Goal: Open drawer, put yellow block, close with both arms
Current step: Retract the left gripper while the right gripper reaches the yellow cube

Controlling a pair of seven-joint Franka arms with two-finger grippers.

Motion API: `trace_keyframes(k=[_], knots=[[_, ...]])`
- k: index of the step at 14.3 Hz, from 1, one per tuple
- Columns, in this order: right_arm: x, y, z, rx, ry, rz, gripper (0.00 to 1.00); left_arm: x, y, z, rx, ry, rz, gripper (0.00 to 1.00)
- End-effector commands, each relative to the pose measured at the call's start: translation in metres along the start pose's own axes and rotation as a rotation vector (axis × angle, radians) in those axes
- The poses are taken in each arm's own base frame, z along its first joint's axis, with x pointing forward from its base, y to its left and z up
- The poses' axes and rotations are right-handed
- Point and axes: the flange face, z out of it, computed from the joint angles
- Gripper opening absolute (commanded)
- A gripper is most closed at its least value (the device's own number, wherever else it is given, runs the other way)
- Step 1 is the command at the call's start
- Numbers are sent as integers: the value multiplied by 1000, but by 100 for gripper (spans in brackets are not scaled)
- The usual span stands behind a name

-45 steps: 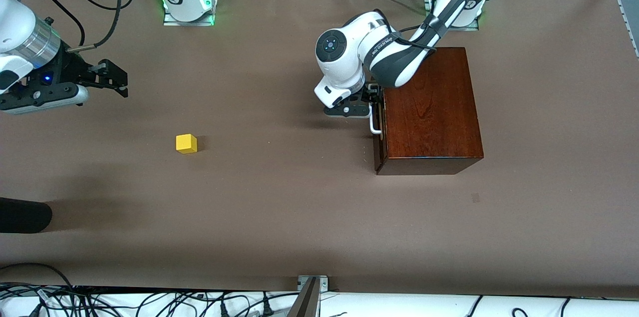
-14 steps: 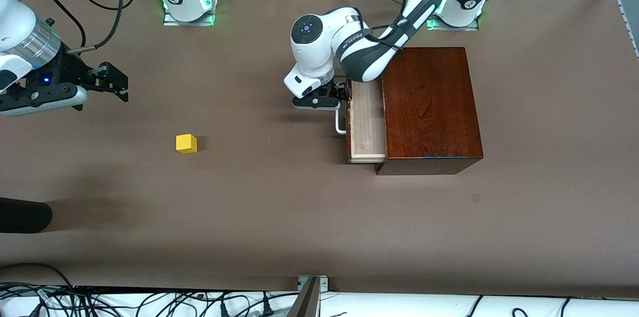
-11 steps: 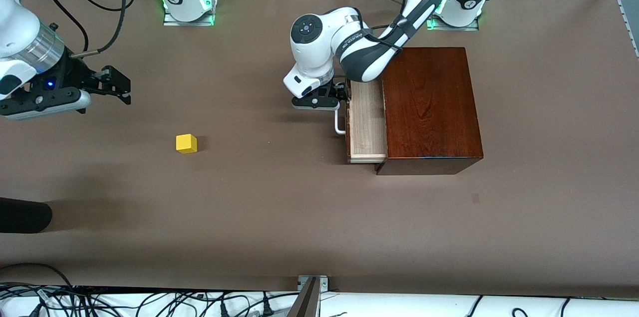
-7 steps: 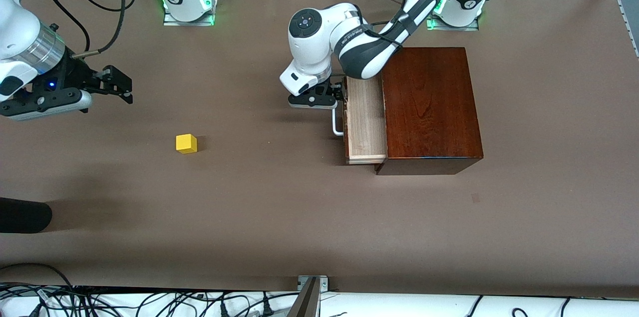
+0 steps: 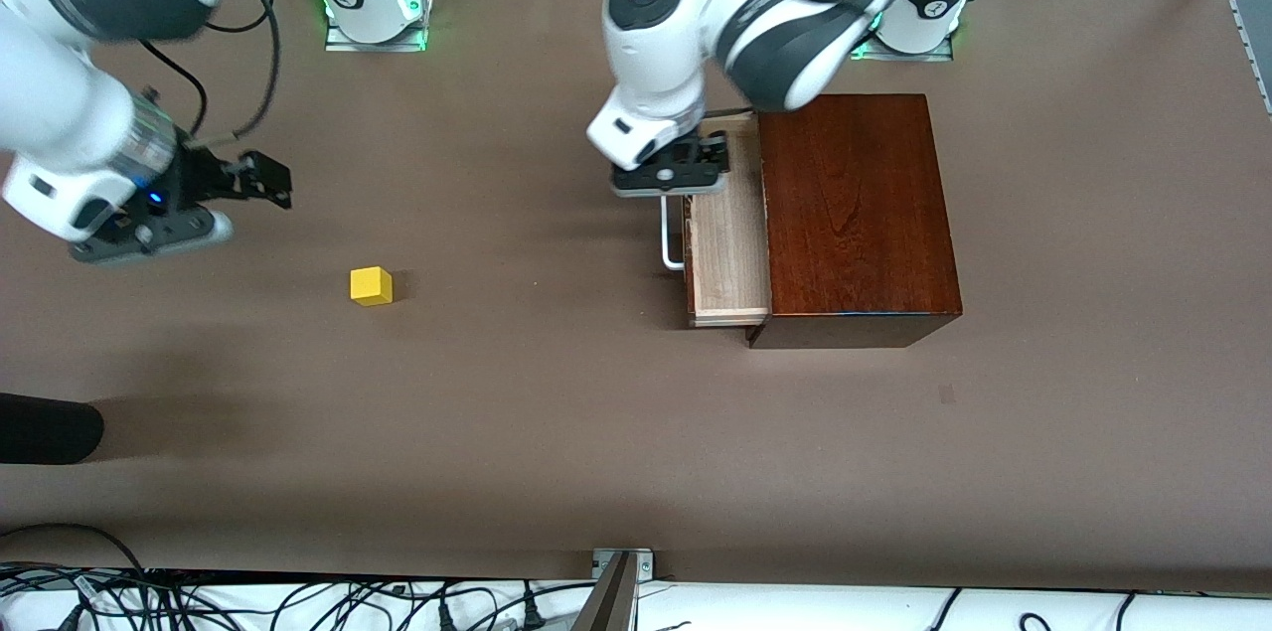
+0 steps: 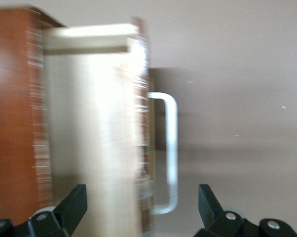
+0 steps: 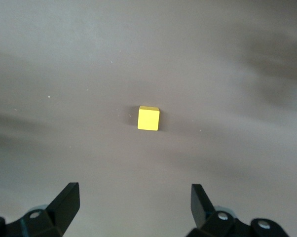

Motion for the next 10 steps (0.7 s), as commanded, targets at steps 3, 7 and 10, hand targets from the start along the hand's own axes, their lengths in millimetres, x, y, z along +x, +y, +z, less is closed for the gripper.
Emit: trace_keyframes(k=[3, 7, 10], knots=[[6, 0, 77, 18, 26, 1, 100, 53, -139, -64, 26, -78, 63, 100], [-5, -1, 153, 29, 67, 23, 100, 103, -265, -104, -5, -122, 104, 100], [-11, 0, 205, 20, 112, 33, 100, 115, -325, -112, -20, -148, 164, 100]])
